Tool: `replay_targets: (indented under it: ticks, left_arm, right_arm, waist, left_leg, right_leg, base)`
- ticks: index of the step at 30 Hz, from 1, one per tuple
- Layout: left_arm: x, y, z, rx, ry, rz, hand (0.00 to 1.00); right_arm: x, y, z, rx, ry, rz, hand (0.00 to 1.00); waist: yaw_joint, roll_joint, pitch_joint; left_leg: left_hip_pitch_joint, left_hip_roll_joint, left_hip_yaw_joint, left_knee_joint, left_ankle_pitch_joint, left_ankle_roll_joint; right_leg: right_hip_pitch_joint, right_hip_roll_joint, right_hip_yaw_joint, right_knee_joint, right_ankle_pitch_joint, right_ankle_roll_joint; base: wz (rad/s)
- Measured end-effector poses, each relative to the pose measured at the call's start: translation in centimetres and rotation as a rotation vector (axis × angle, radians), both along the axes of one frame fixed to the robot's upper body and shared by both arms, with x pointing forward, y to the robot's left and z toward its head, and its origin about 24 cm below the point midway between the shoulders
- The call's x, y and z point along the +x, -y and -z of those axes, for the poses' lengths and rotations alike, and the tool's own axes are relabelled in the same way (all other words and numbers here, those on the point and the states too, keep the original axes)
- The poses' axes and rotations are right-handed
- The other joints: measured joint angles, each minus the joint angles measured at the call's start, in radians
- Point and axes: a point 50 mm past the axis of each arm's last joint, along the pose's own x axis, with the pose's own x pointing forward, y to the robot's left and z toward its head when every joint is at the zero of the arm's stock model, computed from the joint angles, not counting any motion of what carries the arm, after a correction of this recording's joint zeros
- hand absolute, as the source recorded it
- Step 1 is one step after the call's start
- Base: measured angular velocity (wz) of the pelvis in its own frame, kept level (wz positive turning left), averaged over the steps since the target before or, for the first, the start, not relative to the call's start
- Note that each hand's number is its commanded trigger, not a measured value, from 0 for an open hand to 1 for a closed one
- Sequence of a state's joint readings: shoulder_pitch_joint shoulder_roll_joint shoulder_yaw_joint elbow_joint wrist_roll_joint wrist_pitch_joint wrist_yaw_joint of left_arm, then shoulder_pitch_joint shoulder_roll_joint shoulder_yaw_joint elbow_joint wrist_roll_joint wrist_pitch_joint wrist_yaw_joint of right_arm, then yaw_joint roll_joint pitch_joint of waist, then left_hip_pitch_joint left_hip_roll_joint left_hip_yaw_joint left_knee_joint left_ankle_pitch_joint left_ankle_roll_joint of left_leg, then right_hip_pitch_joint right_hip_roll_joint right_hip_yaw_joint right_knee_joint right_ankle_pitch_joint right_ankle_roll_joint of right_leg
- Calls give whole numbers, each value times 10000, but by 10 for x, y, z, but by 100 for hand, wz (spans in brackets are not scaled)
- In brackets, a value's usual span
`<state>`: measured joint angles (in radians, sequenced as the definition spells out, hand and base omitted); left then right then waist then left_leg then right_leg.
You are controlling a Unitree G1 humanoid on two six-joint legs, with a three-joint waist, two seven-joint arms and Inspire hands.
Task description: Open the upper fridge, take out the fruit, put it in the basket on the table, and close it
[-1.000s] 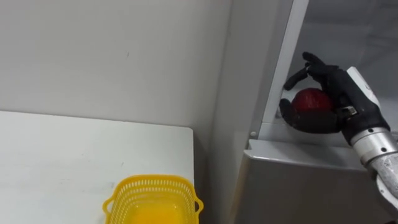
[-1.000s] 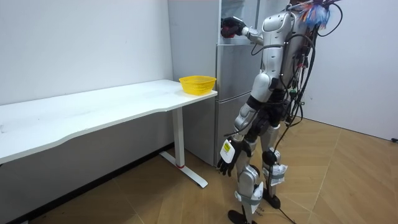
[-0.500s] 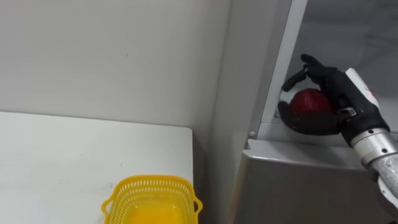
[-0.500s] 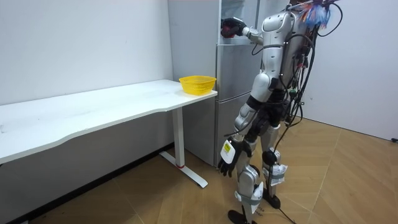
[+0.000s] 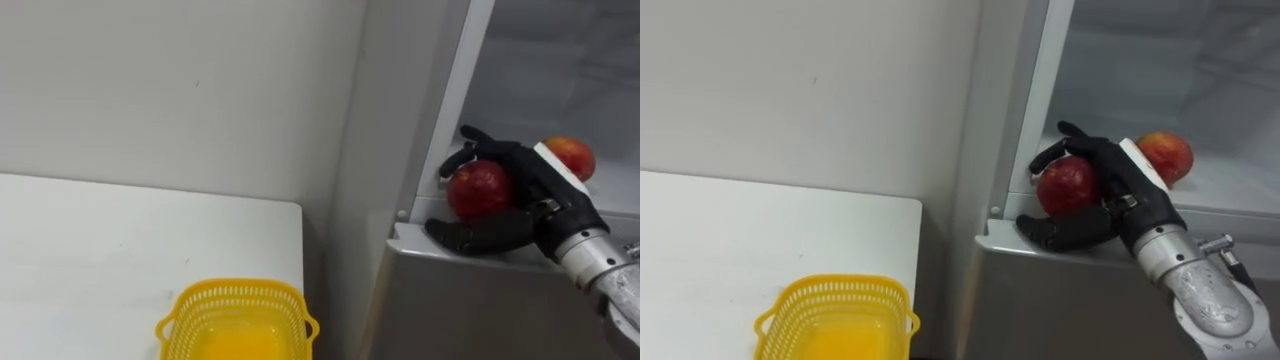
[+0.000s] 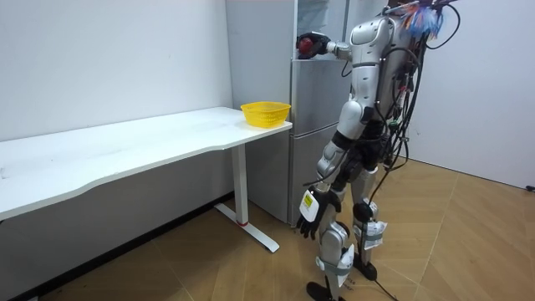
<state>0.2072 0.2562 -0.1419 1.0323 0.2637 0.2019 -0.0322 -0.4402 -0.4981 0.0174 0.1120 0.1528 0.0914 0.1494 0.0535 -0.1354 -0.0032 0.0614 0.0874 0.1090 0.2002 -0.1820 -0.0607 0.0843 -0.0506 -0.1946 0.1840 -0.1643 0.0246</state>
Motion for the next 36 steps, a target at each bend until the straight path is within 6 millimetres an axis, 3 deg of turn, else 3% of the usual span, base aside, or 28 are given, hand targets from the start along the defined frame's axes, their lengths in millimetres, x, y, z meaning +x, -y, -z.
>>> replay_targets:
  ticks: [4, 5, 6, 7, 22, 36]
  left_arm:
    - [0, 0, 0, 4, -9, -6, 0]
    - [0, 0, 0, 7, -7, -6, 0]
    - [0, 0, 0, 14, -1, -6, 0]
    - [0, 0, 0, 20, 2, -4, 0]
    - [1, -1, 0, 199, 91, -26, 0]
    - [-1, -1, 0, 101, 49, -355, 0]
  right_arm:
    - [0, 1, -1, 48, 35, -140, 0]
    - [0, 1, -1, 62, 28, -164, 16]
    - [0, 2, -1, 103, 18, -197, 91]
    - [0, 2, 0, 106, 28, -223, 100]
    - [3, 16, -3, 914, 225, 121, 100]
    - [3, 16, -10, 1048, 536, 365, 100]
  waist:
    - [-22, -7, -2]
    - [-21, -8, -2]
    - [-20, -8, -3]
    - [-21, -7, -3]
    - [62, 22, -6]
    - [66, 18, 2]
  left_leg:
    - [-67, 37, -6, 43, -9, -20]
    - [-68, 41, -10, 44, -11, -22]
    - [-75, 46, -13, 44, -10, -25]
    - [-74, 47, -19, 44, -10, -26]
    - [-75, 43, -34, 3, -17, -36]
    - [-56, 43, 10, -115, -23, -47]
  right_leg:
    - [-4, 42, -13, -85, 31, -39]
    - [6, 49, -15, -130, 40, -42]
    - [9, 57, -15, -134, 46, -44]
    - [22, 61, -18, -135, 53, -45]
    - [30, 63, -33, -169, 54, -31]
    - [-19, 72, 11, -194, 46, -28]
  base:
    - [0]
    - [0]
    - [0]
    - [0]
    - [0]
    - [-1]
